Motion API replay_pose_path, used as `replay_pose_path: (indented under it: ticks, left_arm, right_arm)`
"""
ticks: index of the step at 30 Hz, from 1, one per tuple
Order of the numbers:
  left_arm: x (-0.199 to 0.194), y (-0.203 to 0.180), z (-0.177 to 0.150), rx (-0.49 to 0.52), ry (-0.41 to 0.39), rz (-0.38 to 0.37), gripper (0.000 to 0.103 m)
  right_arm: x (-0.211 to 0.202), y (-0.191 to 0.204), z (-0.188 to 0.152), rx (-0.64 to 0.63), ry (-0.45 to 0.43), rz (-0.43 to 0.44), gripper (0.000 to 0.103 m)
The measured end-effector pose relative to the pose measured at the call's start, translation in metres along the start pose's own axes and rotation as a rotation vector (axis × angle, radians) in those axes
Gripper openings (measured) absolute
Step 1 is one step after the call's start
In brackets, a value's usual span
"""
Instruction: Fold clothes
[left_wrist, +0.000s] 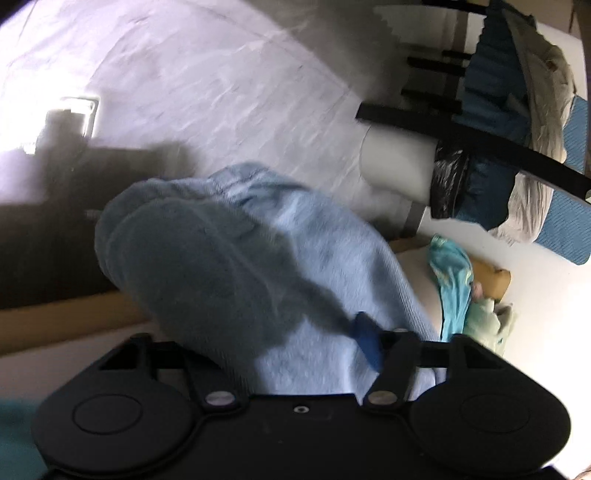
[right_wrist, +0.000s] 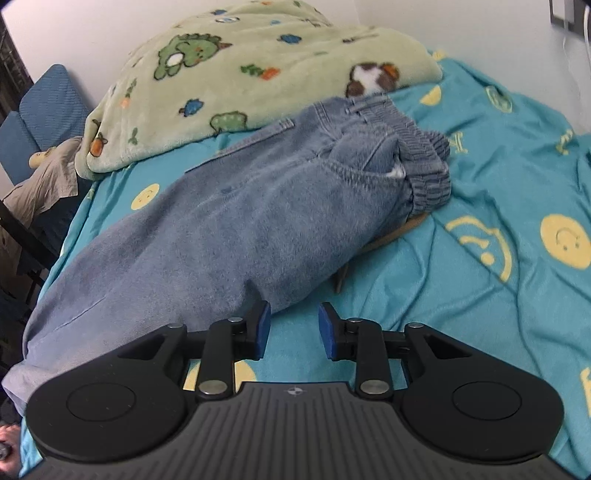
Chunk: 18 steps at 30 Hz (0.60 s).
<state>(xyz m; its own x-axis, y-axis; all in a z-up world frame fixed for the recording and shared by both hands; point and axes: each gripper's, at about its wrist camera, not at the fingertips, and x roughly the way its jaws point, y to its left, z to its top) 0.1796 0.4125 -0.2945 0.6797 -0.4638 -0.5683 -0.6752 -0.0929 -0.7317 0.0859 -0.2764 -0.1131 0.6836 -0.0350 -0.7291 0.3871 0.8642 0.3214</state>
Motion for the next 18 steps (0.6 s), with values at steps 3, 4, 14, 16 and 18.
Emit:
replay_pose_path:
  ticks: [3,4,14,16,18]
  left_arm:
    - [-0.007,-0.021,0.001,0.131,-0.064,0.037,0.018]
    - [-0.014,-0.034,-0.003,0.201,-0.098,0.06,0.016]
    - [-0.096,-0.201,-0.14,0.906,-0.442,0.071,0.012]
    - [-0.105,-0.226,-0.189,1.059,-0.495,0.051,0.012]
    - [-0.106,-0.246,-0.242,1.225,-0.531,0.043,0.012]
  right_arm:
    - [-0.002,0.003,0.002,0.013,-0.007,0.016,0.03]
    - [-0.003,0.003,0.002,0.016,-0.01,0.021,0.03]
    - [-0.013,0.004,0.007,0.039,-0.048,0.116,0.03]
    - [-0.015,-0.002,0.008,0.049,-0.056,0.121,0.03]
    - [-0.017,-0.009,0.009,0.062,-0.064,0.124,0.03]
